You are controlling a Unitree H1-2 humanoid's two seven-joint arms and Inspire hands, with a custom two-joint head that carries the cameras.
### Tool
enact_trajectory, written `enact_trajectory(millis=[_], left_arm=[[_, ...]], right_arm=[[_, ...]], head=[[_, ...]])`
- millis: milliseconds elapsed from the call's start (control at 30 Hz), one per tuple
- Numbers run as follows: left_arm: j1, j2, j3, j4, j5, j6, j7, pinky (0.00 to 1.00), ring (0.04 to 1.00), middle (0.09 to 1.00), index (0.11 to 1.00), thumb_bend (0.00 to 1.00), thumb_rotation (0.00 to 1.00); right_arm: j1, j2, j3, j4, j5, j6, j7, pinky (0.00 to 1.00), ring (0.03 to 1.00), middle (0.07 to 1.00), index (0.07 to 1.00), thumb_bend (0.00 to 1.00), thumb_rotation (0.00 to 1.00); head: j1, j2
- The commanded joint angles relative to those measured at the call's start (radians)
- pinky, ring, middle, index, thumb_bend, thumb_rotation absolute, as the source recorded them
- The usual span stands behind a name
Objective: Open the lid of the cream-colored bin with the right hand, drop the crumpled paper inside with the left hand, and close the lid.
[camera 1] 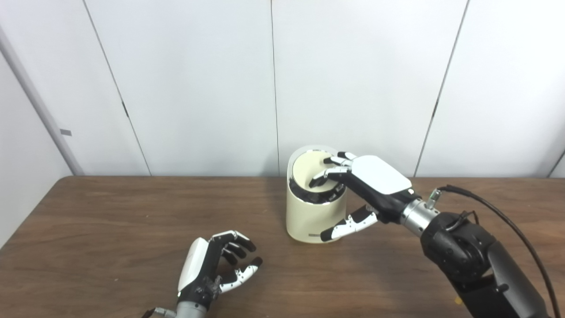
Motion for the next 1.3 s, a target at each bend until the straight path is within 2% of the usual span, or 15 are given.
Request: enact_trajectory(millis=[0,400,667,867,967,1167,1267], left_arm=[[0.010,0.002,-0.002,-0.019,0.005,0.005,-0.004,0.44,0.544,0.609,0.496,0.51,0.05],[0.015,0.003,0.002,-0.033,-0.003,0.015,-0.012,0.43,0.532,0.598,0.495,0.51,0.05],[0.014,0.004,0.004,-0.031,-0.006,0.012,-0.014,0.43,0.534,0.604,0.496,0.51,0.05],[0.011,0.004,0.004,-0.031,0.001,0.018,-0.014,0.44,0.541,0.602,0.496,0.51,0.05],[0.008,0.006,0.005,-0.031,-0.003,0.017,-0.015,0.44,0.540,0.604,0.496,0.51,0.05],[0.009,0.006,0.007,-0.034,0.000,0.018,-0.016,0.44,0.542,0.606,0.496,0.51,0.05],[0.011,0.005,0.007,-0.037,0.003,0.021,-0.015,0.44,0.541,0.607,0.496,0.51,0.05]], right_arm=[[-0.021,-0.022,0.025,-0.001,-0.026,-0.018,0.038,0.98,0.925,0.724,0.724,0.71,0.54],[-0.036,-0.042,0.063,-0.015,-0.061,0.036,0.117,0.98,0.937,0.757,0.766,0.74,0.61],[-0.038,-0.043,0.061,-0.021,-0.060,0.043,0.135,0.97,0.947,0.778,0.781,0.75,0.62],[-0.033,-0.023,0.000,-0.034,0.002,0.041,0.076,1.00,0.960,0.786,0.780,0.72,0.59],[-0.031,-0.006,-0.047,-0.052,0.045,0.064,0.057,1.00,0.977,0.837,0.815,0.70,0.59],[0.010,0.038,-0.144,-0.092,0.089,0.073,-0.028,0.86,0.953,0.916,0.905,0.68,0.57],[0.041,0.058,-0.185,-0.075,0.138,0.044,-0.083,0.83,0.942,0.935,0.931,0.71,0.49]], head=[[0.000,0.000],[0.003,0.010],[0.002,0.012],[0.002,0.010],[0.001,0.007],[0.001,0.007],[0.000,0.008]])
